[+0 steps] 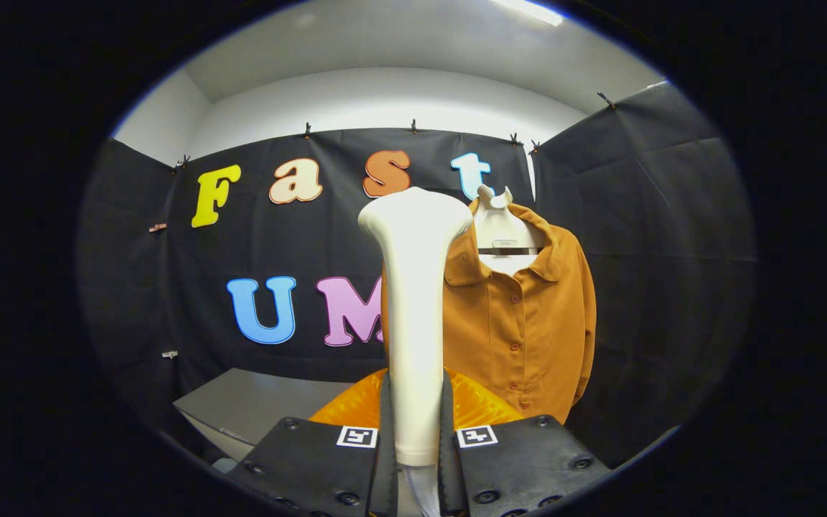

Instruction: Iron the clothes twice with a garment steamer, once on the left side and once on the right side.

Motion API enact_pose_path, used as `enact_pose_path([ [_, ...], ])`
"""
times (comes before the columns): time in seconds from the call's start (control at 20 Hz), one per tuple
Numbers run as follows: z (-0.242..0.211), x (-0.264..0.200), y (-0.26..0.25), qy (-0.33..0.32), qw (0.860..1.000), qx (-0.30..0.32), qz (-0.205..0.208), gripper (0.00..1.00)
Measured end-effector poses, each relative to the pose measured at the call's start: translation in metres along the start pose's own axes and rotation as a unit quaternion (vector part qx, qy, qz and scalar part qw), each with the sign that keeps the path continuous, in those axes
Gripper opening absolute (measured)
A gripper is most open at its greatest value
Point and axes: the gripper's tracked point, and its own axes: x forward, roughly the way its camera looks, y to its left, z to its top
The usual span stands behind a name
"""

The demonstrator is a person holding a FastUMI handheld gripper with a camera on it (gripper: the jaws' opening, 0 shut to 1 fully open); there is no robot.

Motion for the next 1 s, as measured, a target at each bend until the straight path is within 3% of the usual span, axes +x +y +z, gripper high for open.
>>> enact_pose_path([
  [1.0, 0.0019, -0.0016, 0.0096, 0.0, 1.0, -0.002, 0.004, 0.25],
])
